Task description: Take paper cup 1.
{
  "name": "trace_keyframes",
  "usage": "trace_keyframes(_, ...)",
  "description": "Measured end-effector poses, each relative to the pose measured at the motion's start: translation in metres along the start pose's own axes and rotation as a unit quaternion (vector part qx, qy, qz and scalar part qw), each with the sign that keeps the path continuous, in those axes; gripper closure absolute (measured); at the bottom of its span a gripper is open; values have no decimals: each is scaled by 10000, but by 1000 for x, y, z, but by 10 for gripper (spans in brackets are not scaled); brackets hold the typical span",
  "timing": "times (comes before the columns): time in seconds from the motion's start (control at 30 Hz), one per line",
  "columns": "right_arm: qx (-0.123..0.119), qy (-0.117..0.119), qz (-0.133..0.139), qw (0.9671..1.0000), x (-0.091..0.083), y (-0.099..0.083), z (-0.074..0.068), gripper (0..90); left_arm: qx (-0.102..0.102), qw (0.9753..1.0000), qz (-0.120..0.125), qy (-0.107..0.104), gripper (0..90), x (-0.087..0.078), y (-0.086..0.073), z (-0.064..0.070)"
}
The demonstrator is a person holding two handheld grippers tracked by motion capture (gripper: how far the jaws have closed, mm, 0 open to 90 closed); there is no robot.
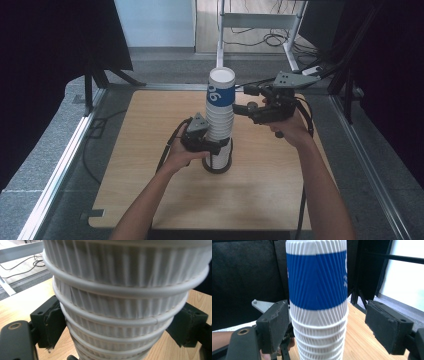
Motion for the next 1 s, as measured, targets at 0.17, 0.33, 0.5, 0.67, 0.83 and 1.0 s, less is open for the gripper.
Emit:
trace_keyframes(0.17, -52, 77, 1, 10000, 9, 9, -2, 186, 1, 10000, -17, 3, 131, 0, 0, 0)
trace_keyframes(0.33, -88, 141, 36, 9999, 17, 17, -3, 177, 2, 10000, -26, 6, 131, 0, 0, 0)
trace_keyframes(0.5, -85, 176, 27, 9998, 24, 21, -4, 162, -3, 10000, -36, 15, 131, 0, 0, 0)
trace_keyframes(0.67, -108, 225, 34, 9997, 32, 26, -4, 156, 6, 10000, -53, 21, 131, 0, 0, 0)
trace_keyframes(0.83, -119, 284, 59, 9995, 37, 31, -5, 152, 1, 10000, -75, 15, 131, 0, 1, 1)
trace_keyframes(1.0, -146, 320, 38, 9994, 44, 36, -7, 150, 28, 9999, -89, 36, 131, 0, 1, 0)
Point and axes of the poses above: each handheld gripper's, and its own axes: x roughly forward along the jaws, y roughly out of its top, z roughly to its right, the point moved 7 cm from there along x, roughly forward along the jaws, and after that the axes turned 3 degrees about z, right-handed, at the moved point
